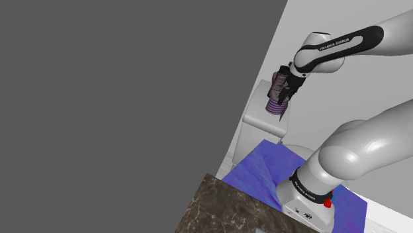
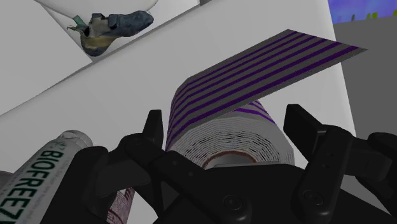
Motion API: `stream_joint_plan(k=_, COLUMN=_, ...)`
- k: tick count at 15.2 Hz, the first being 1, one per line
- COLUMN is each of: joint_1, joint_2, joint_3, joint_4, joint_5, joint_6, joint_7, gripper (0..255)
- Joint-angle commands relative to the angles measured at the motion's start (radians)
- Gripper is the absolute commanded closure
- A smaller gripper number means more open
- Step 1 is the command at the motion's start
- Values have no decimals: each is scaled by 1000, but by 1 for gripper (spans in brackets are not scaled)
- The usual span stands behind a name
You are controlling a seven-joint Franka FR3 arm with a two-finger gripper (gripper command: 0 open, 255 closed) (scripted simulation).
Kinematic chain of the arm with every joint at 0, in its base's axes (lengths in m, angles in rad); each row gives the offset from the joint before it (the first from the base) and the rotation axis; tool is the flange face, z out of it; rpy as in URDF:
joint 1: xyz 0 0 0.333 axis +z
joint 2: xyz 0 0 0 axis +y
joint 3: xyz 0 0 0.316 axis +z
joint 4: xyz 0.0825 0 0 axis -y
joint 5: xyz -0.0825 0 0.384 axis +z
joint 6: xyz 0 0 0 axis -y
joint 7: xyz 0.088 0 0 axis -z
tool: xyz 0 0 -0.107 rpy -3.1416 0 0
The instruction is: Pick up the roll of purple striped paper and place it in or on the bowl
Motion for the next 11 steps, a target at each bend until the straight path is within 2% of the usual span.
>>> stream_joint_plan(k=1, joint_1=2, joint_2=14, joint_3=-8, joint_4=-12, joint_5=1, joint_6=26, joint_7=-2, gripper=0)
stream_joint_plan(k=8, joint_1=2, joint_2=14, joint_3=-8, joint_4=-12, joint_5=1, joint_6=26, joint_7=-2, gripper=0)
stream_joint_plan(k=9, joint_1=2, joint_2=14, joint_3=-8, joint_4=-12, joint_5=1, joint_6=26, joint_7=-2, gripper=255)
stream_joint_plan(k=11, joint_1=2, joint_2=14, joint_3=-8, joint_4=-12, joint_5=1, joint_6=26, joint_7=-2, gripper=255)
